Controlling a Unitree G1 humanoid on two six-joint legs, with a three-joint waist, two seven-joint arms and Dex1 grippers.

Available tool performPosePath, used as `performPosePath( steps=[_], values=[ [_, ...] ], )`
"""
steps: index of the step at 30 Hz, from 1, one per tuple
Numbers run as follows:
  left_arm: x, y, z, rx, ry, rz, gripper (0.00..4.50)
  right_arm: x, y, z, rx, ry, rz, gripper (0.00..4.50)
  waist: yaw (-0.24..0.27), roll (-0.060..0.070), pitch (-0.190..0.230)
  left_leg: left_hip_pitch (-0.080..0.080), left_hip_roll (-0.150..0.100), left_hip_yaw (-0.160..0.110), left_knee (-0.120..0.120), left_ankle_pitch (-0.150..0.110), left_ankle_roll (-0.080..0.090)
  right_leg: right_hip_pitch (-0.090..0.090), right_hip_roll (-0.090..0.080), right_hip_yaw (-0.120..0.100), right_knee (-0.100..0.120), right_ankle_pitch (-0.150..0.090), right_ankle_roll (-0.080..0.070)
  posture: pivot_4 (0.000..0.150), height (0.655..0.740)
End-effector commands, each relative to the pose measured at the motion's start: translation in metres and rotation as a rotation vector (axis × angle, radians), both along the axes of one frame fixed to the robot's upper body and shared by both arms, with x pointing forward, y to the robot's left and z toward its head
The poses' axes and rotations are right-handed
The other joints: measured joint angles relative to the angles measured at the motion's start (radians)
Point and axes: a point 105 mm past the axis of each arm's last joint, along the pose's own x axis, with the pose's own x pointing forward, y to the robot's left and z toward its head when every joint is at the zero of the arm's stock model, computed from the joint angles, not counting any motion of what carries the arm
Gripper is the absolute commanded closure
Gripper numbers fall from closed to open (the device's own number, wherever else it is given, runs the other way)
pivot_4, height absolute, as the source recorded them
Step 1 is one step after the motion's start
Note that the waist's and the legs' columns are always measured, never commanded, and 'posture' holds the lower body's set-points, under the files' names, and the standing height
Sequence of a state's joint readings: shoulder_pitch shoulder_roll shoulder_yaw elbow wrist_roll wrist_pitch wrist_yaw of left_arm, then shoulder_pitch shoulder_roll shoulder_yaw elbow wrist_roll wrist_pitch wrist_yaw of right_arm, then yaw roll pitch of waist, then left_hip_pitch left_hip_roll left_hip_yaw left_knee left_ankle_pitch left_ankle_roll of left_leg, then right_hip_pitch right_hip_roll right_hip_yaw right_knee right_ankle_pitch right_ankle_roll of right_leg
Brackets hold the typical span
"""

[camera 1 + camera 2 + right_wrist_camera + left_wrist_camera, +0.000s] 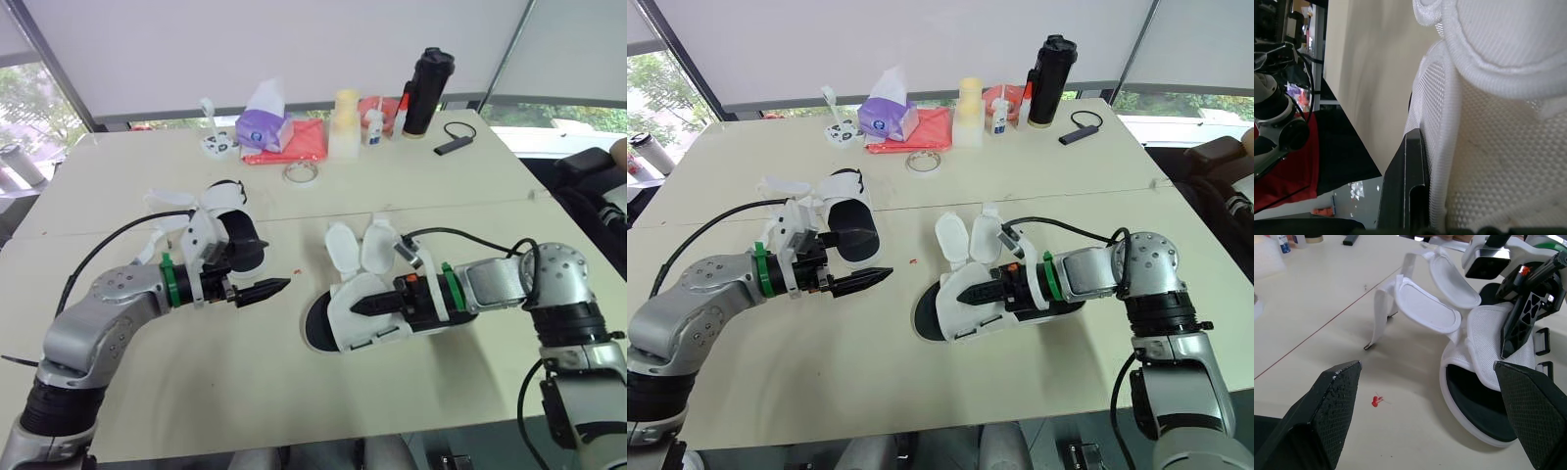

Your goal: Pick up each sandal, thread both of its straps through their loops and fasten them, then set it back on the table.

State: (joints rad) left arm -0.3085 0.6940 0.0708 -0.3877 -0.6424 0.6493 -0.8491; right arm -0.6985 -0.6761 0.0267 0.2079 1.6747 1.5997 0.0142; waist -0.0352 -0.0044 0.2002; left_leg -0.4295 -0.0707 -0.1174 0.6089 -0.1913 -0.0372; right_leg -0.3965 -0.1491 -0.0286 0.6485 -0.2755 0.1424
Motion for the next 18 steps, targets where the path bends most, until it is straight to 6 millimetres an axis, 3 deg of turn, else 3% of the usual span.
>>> performPosePath(
  steps=[1, 18],
  values=[
    [-0.003, -0.003, 0.007, -0.007, -0.043, -0.013, 0.00, 0.010, 0.002, 0.017, 0.049, -0.048, -0.026, 4.45, 0.002, 0.000, 0.000, 0.000, 0.000, 0.000, 0.000, 0.000, 0.000, 0.000, 0.000, 0.000, 0.000, 0.000, 0.000, 0.150, 0.7400],
    [-0.004, -0.008, 0.006, -0.007, -0.041, -0.027, 0.00, 0.036, 0.001, 0.023, 0.053, -0.070, -0.108, 4.45, 0.012, 0.000, 0.000, 0.000, 0.000, 0.000, 0.000, 0.000, 0.000, 0.000, 0.000, 0.000, 0.000, 0.000, 0.000, 0.150, 0.7400]
  ],
)
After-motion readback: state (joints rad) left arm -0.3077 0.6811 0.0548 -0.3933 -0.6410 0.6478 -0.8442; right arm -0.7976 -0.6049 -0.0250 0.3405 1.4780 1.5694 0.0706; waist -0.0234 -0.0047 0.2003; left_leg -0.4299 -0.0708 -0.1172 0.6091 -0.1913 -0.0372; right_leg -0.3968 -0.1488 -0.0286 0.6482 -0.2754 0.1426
